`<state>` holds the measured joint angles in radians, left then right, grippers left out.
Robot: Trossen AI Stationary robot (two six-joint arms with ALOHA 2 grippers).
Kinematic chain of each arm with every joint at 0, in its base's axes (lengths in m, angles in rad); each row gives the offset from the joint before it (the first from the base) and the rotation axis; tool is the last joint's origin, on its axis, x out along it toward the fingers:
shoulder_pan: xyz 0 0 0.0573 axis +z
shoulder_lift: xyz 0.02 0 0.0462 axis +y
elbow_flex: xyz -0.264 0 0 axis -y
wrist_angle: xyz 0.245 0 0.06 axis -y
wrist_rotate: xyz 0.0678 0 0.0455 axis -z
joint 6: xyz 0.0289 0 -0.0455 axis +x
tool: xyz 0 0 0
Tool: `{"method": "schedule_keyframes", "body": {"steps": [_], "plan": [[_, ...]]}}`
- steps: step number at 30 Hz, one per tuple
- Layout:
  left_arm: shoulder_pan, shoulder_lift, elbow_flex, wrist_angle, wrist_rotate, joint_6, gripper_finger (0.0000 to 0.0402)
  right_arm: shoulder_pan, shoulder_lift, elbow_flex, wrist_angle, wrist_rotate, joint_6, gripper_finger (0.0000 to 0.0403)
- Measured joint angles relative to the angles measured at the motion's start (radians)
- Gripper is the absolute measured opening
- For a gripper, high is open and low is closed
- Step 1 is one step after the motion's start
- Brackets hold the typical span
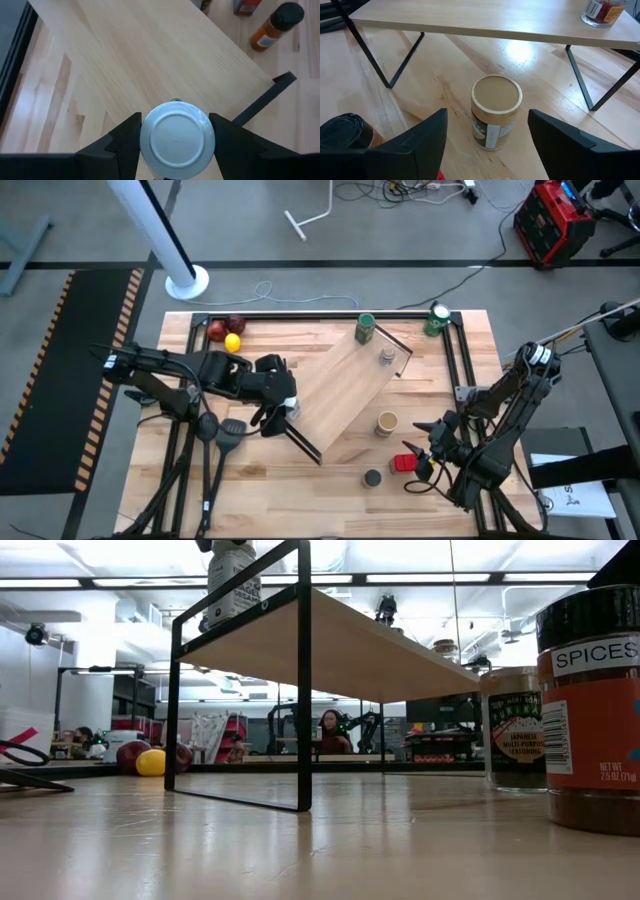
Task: Shelf spices
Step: Put the white seasoning bottle on the shelf
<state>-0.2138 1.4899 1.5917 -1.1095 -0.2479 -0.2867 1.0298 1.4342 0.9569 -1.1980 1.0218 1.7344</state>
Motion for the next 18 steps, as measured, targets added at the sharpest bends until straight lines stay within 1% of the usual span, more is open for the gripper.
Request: {"method": "schedule_keyframes", "body": {"steps": [7,15,18], "plan": [[0.008,0.0,0.0,0.001,0.004,0.039,0.0193,0.0,0.0,0.0,0.003,0.0,-0.001,0.0248],[0.008,0.0,0.0,0.001,0.004,0.051,0.0195,0.0,0.0,0.0,0.003,0.0,-0.003,0.0263],[0.008,0.0,-0.002,0.001,0.004,0.059,0.0203,0.0,0.0,0.0,0.003,0.0,-0.003,0.0267]]}}
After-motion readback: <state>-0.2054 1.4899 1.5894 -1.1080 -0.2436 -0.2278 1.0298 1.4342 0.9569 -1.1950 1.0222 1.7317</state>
